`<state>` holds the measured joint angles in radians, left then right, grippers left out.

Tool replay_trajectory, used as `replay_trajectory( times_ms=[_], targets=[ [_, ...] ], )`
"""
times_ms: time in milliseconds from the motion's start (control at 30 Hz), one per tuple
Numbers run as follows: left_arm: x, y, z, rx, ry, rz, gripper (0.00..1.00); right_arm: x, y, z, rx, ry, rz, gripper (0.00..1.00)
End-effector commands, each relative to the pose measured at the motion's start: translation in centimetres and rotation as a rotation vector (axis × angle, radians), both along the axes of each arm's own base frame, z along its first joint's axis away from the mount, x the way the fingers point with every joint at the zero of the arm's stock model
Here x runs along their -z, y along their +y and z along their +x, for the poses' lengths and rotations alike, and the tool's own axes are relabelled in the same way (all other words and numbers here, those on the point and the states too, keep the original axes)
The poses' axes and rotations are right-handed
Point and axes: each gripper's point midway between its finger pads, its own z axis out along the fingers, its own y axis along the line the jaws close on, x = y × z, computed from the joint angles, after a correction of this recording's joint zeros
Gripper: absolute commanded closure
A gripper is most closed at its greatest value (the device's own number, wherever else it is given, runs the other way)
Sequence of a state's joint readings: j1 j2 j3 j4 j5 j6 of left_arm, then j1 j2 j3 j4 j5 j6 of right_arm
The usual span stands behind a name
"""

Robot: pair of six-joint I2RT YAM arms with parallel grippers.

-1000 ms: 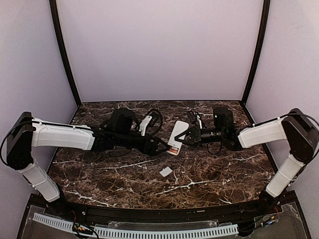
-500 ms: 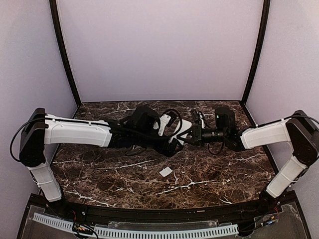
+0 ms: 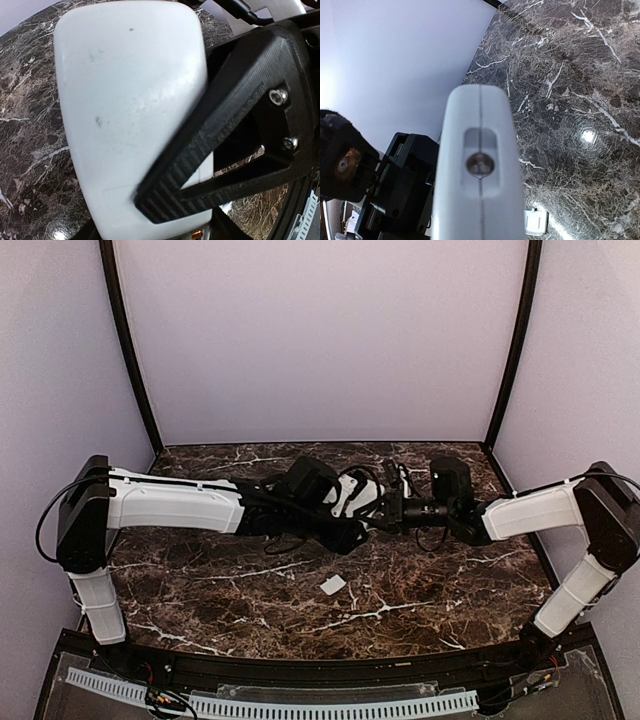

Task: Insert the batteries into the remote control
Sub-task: Pass from the right arm to the left, then place the remote control without the battery cover at the center of the board.

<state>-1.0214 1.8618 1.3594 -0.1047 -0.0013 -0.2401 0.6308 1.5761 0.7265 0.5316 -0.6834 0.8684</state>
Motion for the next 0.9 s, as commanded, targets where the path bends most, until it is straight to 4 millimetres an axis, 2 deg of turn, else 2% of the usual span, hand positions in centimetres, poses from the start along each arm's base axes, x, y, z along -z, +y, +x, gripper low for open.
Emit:
replay_trajectory(
  times_ms=[0,133,200,267,400,433,467,500,600,633,667,700,733,867],
  targets=[
    [0.2,0.9,0.3,0.013,-0.016,0.064,0.47,-1.0,-0.3,-1.0,-0.025,-0.032,0.025,0.88],
    [0.4,0.9,-0.7,0.089,-0.023,0.08,0.61,-0.8,-1.1,-1.1,-0.02,-0.021,0.027,0.7],
    [0.3,1.1,-1.2,0.149,-0.045,0.094,0.64,-0.8,-1.8,-1.1,-0.014,-0.017,0.03,0.59],
    [0.0,1.6,-1.4,0.199,-0.081,0.116,0.65,-0.6,-2.6,-1.1,-0.006,-0.011,0.028,0.45],
    [0.3,3.1,-1.1,0.303,-0.1,0.171,0.65,0.0,-4.0,-1.4,0.006,-0.005,0.01,0.3],
    [0.8,4.1,-0.6,0.317,-0.085,0.202,0.64,0.2,-4.3,-1.4,0.005,-0.002,0.006,0.28],
    [0.6,4.1,-0.4,0.335,-0.073,0.197,0.63,0.4,-4.7,-1.4,0.009,0.0,0.001,0.27],
    [1.2,5.2,0.1,0.34,-0.045,0.228,0.63,0.6,-5.0,-1.5,0.013,-0.001,-0.005,0.26],
    [1.4,5.8,0.8,0.394,0.006,0.238,0.62,1.2,-6.3,-1.5,0.031,-0.005,-0.024,0.24],
    [2.6,6.5,0.6,0.423,0.031,0.282,0.61,1.3,-6.6,-1.6,0.035,-0.009,-0.026,0.24],
    [2.2,6.3,0.9,0.434,0.022,0.291,0.61,1.5,-7.0,-1.6,0.04,-0.007,-0.031,0.24],
    [3.7,7.0,0.9,0.445,0.053,0.351,0.61,1.7,-7.3,-1.5,0.045,-0.008,-0.036,0.24],
    [3.3,6.9,1.5,0.44,0.045,0.364,0.61,1.8,-7.6,-1.4,0.052,-0.009,-0.04,0.24],
    [5.9,8.1,2.5,0.419,0.117,0.479,0.61,1.9,-8.1,-1.1,0.063,-0.018,-0.044,0.24]
  ],
)
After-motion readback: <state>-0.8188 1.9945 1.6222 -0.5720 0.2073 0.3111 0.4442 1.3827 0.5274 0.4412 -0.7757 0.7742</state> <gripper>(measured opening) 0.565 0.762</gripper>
